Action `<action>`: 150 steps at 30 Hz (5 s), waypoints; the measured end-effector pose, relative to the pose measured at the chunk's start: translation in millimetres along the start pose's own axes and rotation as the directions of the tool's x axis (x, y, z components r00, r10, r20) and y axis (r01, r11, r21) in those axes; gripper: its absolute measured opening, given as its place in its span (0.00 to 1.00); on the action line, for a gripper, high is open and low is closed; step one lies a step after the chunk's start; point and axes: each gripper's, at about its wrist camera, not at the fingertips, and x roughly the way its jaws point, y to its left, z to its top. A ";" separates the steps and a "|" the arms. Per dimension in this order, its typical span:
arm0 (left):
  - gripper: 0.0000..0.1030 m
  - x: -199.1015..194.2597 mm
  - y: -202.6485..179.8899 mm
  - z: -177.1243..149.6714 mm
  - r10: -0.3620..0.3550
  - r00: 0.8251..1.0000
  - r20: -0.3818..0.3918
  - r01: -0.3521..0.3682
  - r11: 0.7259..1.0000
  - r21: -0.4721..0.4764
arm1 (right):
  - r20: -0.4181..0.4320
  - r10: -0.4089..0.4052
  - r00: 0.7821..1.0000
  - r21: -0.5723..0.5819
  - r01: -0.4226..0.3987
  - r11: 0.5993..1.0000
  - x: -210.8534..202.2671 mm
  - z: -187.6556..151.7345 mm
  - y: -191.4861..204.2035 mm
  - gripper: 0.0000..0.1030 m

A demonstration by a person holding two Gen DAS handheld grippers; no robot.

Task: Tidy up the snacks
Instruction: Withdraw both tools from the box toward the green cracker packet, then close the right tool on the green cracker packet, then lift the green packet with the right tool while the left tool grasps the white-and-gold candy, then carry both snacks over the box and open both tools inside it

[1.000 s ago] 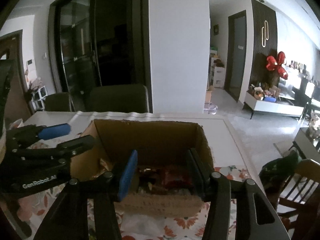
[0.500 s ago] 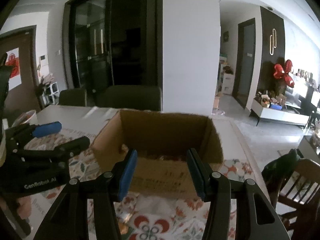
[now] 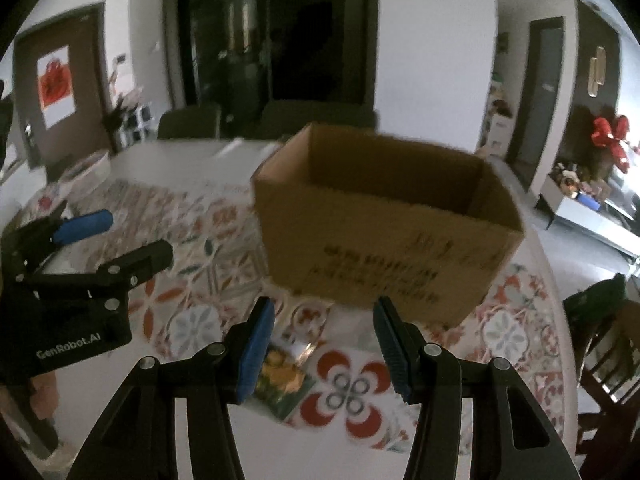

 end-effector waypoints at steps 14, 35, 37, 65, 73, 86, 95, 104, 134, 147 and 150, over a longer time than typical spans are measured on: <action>0.85 18.1 21.0 -63.1 0.047 0.979 -0.200 -0.072 0.991 -0.117 | -0.383 0.102 0.918 -0.237 -0.204 0.950 58.2 -27.3 41.1 0.51; 0.86 37.9 16.7 -81.6 0.063 0.947 -0.314 -0.144 0.959 -0.245 | -0.548 0.079 0.833 -0.376 -0.329 0.866 121.8 -23.2 51.9 0.51; 0.86 40.0 15.7 -81.9 0.063 0.946 -0.319 -0.145 0.960 -0.239 | -0.549 0.085 0.832 -0.367 -0.331 0.869 125.1 -21.8 51.7 0.51; 0.86 49.1 26.5 -82.8 0.066 0.943 -0.327 -0.153 0.957 -0.248 | -0.568 0.131 0.812 -0.329 -0.371 0.869 129.0 -23.1 69.7 0.59; 0.86 48.5 21.5 -82.3 0.057 0.950 -0.306 -0.121 0.973 -0.195 | -0.493 0.124 0.861 -0.234 -0.268 0.935 112.9 -34.9 51.6 0.45; 0.85 45.6 -9.1 -57.4 -0.041 0.968 -0.246 0.006 0.990 -0.142 | -0.233 -0.027 0.972 0.019 0.032 0.999 46.1 -46.0 -0.5 0.45; 0.71 72.3 -46.1 -48.4 -0.114 0.958 -0.262 0.072 0.984 -0.163 | -0.139 -0.078 0.987 0.152 0.099 0.983 32.3 -47.5 -38.8 0.45; 0.60 95.3 -69.8 -38.9 -0.051 0.974 -0.221 0.018 0.989 -0.148 | -0.074 -0.125 0.989 0.199 0.137 0.970 36.8 -46.9 -66.3 0.45; 0.29 108.2 -86.5 -50.2 0.087 0.977 -0.194 -0.124 0.975 -0.185 | -0.013 -0.085 0.996 0.294 0.085 0.952 51.1 -64.3 -88.2 0.45; 0.23 99.4 -77.7 -53.9 -0.036 0.991 -0.129 0.016 0.989 -0.150 | -0.019 -0.050 0.999 0.266 0.054 0.962 55.8 -67.1 -76.1 0.45; 0.23 91.5 -75.6 -53.0 -0.052 0.993 -0.110 0.034 0.987 -0.155 | -0.017 -0.035 0.999 0.278 0.038 0.960 54.3 -68.0 -77.2 0.45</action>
